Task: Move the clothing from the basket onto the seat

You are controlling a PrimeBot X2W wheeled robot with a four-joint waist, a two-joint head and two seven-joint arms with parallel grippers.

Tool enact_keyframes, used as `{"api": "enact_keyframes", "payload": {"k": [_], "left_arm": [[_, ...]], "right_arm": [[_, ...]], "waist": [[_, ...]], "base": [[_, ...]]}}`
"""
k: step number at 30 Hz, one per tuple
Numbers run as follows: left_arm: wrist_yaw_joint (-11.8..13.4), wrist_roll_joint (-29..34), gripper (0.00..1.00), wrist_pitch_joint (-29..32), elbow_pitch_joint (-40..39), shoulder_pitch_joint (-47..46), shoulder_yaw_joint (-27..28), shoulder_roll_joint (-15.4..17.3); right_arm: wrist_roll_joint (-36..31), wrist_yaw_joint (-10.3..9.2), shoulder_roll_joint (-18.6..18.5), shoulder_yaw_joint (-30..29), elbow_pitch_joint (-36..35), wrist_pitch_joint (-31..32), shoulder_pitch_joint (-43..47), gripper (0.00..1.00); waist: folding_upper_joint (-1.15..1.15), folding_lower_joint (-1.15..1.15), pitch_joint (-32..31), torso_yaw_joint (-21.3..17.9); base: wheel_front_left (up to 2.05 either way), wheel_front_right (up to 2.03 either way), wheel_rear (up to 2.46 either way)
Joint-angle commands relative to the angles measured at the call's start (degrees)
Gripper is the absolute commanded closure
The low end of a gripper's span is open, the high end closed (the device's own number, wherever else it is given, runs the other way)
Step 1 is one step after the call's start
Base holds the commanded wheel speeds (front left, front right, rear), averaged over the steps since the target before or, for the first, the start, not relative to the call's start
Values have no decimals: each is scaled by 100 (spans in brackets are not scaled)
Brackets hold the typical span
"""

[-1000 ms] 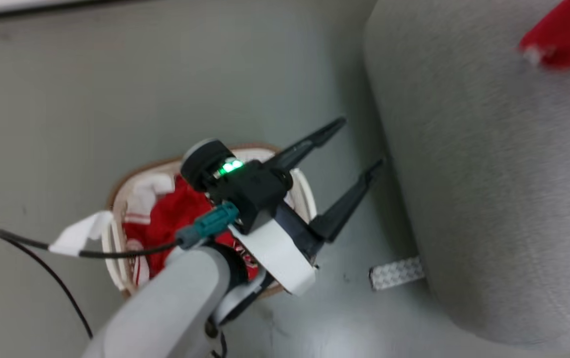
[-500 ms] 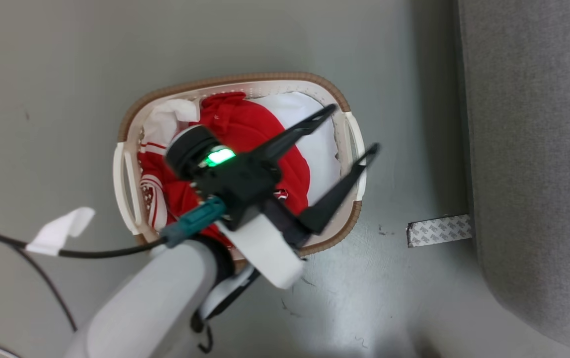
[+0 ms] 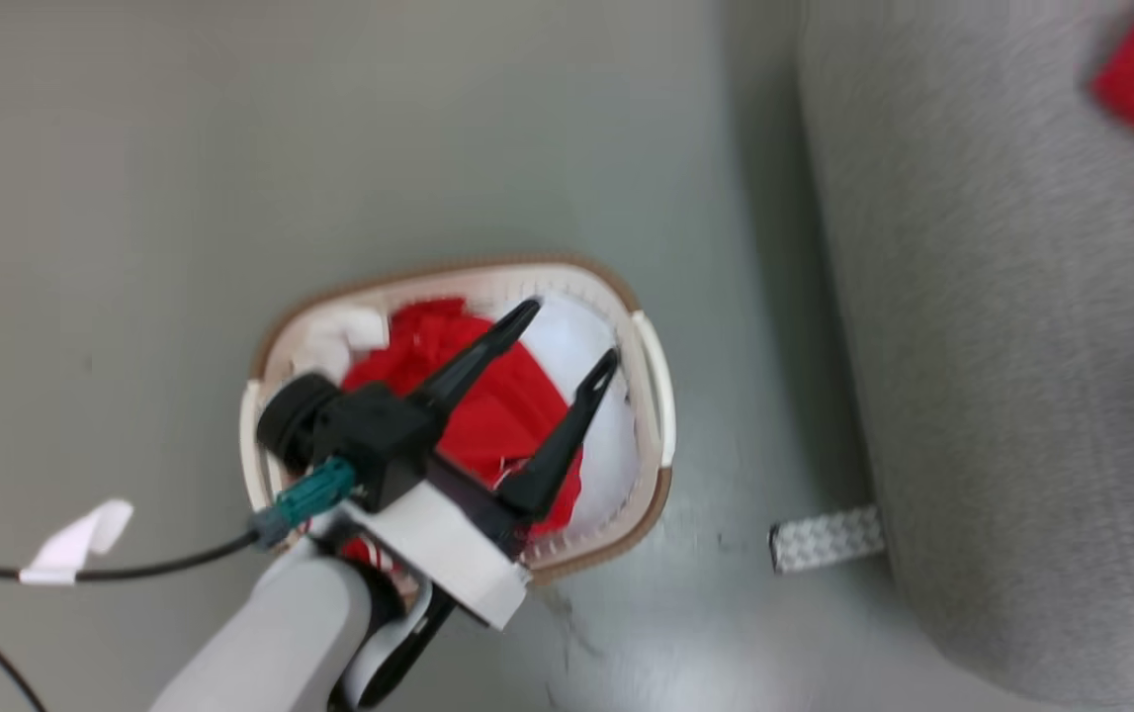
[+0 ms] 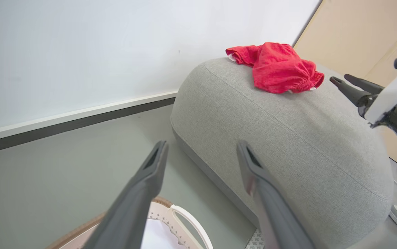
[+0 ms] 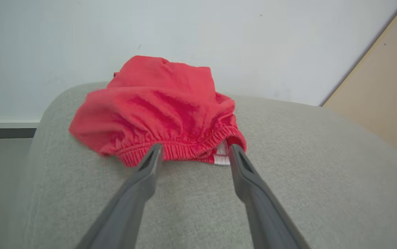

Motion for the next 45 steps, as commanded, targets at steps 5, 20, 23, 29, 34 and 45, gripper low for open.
{"api": "enact_keyframes", "payload": {"k": [5, 20, 23, 29, 34, 45], "left_arm": [[177, -162, 0, -421, 346, 519, 134, 17], [660, -487, 0, -1325, 1173, 2188, 810, -280], [687, -328, 0, -1322, 1076, 2534, 1162, -374], [516, -7, 0, -1322, 978, 3144, 1854, -649], [279, 196, 0, -1322, 1001, 3531, 2343, -919], [-197, 681, 0, -1323, 1143, 3794, 2915, -1322]], "right_arm": [[196, -13, 114, 317, -494, -17, 1045, 0], [523, -14, 424, 1342, -1811, -18, 3053, 0], [573, -13, 498, 1516, -1881, -18, 3349, 0], [662, -13, 580, 1843, -1918, -18, 3756, 0], [779, -13, 603, 2029, -1822, -18, 3971, 0], [972, -13, 604, 2416, -1604, -19, 4025, 0]], "waist": [[0, 0, -1158, -3], [0, 0, -3033, 805], [0, 0, -3286, 961], [0, 0, -3573, 1122], [0, 0, -3785, 1114], [0, 0, -3882, 1042]], "base": [[0, 0, 0], [0, 0, 0], [0, 0, 0], [0, 0, 0], [0, 0, 0], [0, 0, 0]]}}
